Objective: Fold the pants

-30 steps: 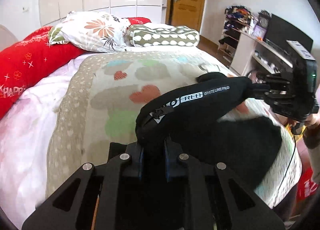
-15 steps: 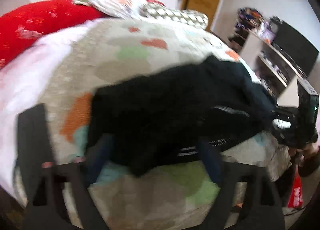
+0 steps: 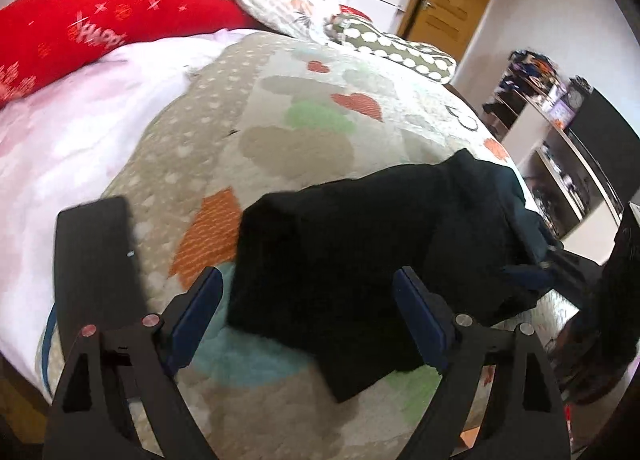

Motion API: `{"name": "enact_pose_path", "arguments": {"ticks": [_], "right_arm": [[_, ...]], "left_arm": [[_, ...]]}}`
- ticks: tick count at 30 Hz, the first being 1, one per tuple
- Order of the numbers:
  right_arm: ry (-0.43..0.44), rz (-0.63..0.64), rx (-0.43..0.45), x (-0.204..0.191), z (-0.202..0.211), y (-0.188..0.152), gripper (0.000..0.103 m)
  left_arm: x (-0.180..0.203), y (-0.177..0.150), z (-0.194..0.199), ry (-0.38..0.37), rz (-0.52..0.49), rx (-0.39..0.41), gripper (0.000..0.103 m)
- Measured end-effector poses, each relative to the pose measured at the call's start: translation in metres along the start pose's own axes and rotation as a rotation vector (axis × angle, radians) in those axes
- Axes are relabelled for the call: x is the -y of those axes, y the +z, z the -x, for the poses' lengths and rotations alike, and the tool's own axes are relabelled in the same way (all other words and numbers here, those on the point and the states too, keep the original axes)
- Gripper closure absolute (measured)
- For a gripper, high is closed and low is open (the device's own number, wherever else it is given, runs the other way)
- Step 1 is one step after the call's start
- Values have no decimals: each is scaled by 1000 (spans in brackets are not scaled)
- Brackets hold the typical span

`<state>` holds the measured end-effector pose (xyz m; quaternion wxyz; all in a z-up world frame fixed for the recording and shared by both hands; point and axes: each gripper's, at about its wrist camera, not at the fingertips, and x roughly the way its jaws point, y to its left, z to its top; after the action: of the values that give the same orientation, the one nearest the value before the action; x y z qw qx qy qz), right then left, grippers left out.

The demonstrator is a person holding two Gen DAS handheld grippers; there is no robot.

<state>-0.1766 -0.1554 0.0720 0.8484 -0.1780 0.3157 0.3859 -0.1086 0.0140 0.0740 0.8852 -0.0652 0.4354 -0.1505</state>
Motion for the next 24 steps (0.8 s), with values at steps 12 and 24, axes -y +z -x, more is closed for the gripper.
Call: {"name": "enact_pose_path", "arguments": {"ticks": [12, 24], "right_arm": [[72, -286, 115, 47, -2, 38, 93], [102, -269, -14, -1, -67, 26, 70]], "left_arm": [[3, 74, -32, -179, 8, -39, 72], [-44, 66, -41, 48, 127, -66, 46]]}}
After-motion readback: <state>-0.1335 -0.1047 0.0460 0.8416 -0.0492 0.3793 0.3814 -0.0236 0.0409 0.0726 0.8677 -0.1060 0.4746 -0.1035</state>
